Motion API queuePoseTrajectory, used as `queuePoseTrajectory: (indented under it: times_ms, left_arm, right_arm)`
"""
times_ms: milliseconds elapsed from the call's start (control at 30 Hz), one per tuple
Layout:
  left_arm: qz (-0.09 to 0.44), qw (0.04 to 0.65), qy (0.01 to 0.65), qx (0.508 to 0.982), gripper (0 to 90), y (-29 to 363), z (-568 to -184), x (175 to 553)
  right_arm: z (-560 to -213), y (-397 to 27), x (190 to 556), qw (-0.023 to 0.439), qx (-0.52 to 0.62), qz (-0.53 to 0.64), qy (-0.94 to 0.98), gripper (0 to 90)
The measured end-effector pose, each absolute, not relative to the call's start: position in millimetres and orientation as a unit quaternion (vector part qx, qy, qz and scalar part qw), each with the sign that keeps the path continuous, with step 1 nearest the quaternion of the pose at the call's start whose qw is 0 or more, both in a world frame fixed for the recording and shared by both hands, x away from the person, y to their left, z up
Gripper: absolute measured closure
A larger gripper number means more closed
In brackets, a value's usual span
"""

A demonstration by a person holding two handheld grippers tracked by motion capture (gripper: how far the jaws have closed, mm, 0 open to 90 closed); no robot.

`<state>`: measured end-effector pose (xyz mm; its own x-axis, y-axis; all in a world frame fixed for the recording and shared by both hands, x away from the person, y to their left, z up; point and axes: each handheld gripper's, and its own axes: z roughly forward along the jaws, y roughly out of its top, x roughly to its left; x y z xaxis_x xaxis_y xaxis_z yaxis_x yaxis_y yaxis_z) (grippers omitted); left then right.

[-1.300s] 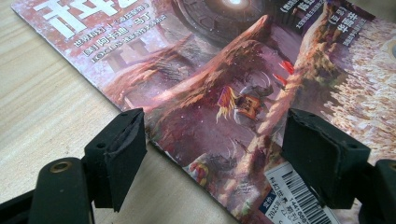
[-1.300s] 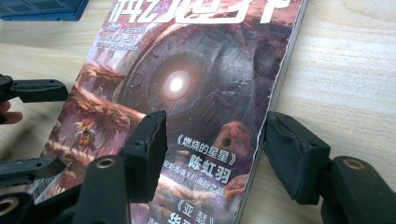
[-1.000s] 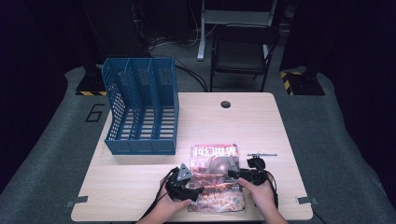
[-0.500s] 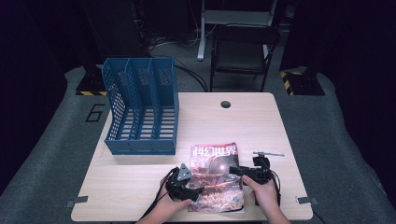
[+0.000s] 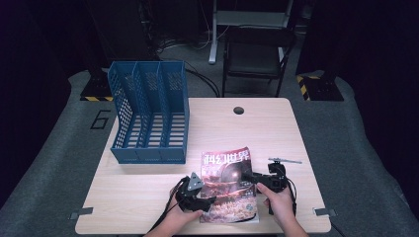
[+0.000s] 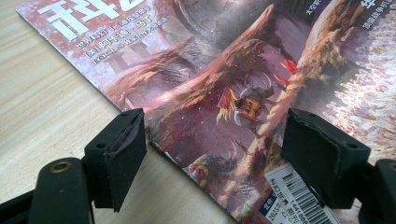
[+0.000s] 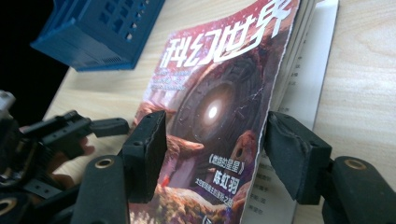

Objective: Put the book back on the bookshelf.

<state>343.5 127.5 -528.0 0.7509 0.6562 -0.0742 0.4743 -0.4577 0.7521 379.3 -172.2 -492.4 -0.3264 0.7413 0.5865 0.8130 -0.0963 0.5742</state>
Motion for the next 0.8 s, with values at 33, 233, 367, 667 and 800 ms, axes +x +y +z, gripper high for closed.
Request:
queuePoseTrajectory:
  times_ms: [33, 233, 367, 667, 800]
  left_arm:
    - [0.115, 0.401, 0.334, 0.845, 21.6, 128, -528, 344]
    - [0.115, 0.405, 0.337, 0.842, 21.6, 127, -529, 344]
    - [0.112, 0.403, 0.335, 0.844, 21.6, 128, -528, 344]
    - [0.113, 0.403, 0.335, 0.844, 21.6, 128, -528, 344]
    - [0.112, 0.404, 0.335, 0.844, 21.6, 128, -529, 344]
  right_arm:
    - [-493, -173, 380, 0.041, -0.58, -0.466, -0.667, 39.1]
    - [-496, -173, 384, 0.06, -0.586, -0.473, -0.655, 39.6]
    - [-501, -164, 386, 0.075, -0.574, -0.454, -0.677, 40.8]
    - [-504, -158, 387, 0.071, -0.567, -0.415, -0.708, 42.4]
    - [-507, -159, 389, 0.068, -0.561, -0.407, -0.717, 43.2]
